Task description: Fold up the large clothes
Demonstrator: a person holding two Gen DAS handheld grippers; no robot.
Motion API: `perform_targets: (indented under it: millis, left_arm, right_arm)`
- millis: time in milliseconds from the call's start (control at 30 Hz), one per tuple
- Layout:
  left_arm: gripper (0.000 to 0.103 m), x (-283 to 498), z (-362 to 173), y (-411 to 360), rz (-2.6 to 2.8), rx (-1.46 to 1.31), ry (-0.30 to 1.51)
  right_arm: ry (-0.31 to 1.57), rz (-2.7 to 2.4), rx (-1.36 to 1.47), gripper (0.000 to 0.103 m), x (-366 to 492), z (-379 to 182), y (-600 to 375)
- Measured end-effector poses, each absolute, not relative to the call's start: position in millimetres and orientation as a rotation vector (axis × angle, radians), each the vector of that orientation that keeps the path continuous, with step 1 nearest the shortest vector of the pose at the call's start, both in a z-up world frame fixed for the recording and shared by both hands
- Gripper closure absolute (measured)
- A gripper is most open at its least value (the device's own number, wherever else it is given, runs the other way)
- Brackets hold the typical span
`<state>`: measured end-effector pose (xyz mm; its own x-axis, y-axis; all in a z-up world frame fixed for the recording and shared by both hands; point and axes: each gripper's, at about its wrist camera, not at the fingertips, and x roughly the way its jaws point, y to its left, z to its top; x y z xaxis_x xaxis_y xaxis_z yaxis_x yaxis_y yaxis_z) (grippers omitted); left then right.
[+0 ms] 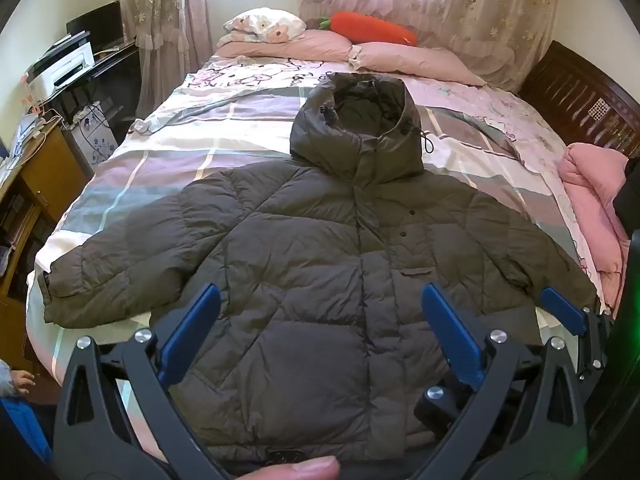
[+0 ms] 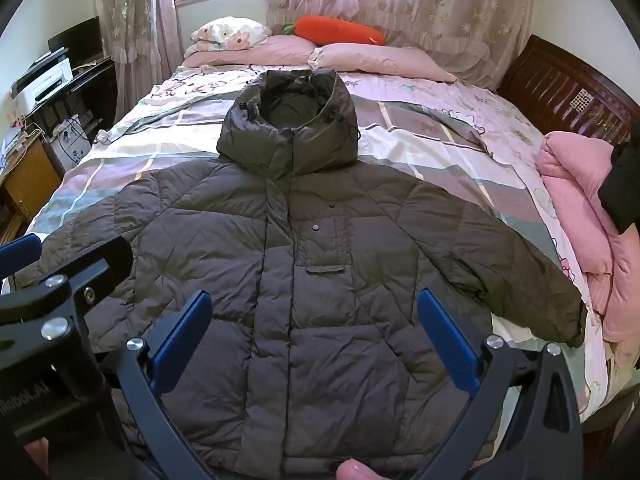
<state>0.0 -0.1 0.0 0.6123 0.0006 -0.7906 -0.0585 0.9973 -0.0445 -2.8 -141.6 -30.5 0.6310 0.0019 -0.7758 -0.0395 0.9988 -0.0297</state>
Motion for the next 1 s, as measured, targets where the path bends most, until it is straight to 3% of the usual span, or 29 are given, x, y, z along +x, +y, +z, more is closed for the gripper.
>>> perform_targets:
  millis: [1000]
  left_arm:
    - [0.002,0.2,-0.2,0.0,0.035,-0.068,0.917]
  right_arm:
    - [0.897,0.018,-0.055,0.001,-3.8,-35.0,-141.1]
